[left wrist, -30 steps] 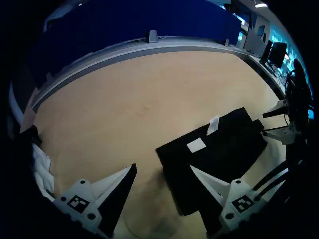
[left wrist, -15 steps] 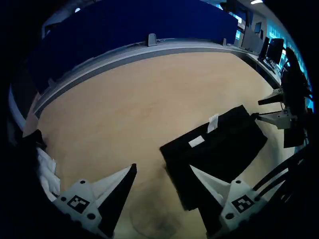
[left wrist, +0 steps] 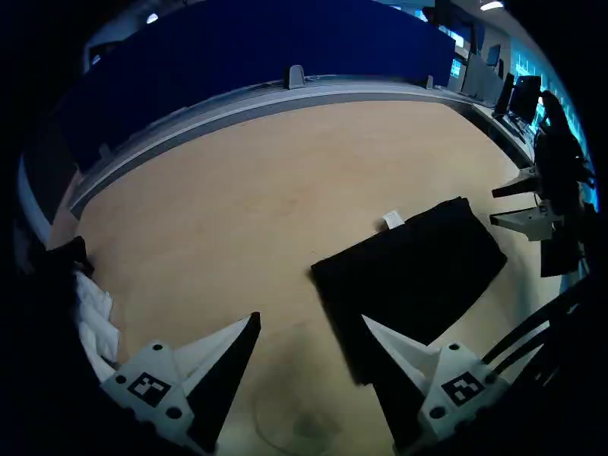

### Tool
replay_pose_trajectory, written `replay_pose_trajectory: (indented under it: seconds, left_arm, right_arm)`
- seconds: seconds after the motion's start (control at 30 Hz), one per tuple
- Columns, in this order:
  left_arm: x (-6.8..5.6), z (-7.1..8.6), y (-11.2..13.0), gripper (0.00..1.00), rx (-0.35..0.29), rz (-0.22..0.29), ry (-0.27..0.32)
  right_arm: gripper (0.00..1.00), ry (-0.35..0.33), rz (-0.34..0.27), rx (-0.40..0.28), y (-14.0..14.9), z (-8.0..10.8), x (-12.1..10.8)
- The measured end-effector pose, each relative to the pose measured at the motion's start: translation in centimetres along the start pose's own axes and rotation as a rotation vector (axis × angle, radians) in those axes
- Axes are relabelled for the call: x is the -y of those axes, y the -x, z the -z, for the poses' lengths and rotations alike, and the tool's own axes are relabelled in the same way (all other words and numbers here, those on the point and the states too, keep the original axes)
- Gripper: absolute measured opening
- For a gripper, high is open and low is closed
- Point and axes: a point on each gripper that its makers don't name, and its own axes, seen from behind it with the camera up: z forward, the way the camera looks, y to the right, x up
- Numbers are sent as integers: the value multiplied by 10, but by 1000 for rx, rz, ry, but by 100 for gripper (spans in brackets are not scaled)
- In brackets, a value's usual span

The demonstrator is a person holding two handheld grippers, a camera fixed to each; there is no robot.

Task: Fold towel

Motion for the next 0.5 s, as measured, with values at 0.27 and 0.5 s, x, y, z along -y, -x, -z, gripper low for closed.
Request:
replay_pose_trajectory:
  seconds: [0.27, 0.5]
  left_arm:
    - [-4, 12, 21, 88, 7, 34, 2]
    - [-8, 25, 46, 88, 20, 71, -5]
  right_arm:
    - [100, -22, -8, 23, 24, 11, 10]
    - [100, -28, -22, 22, 36, 24, 16]
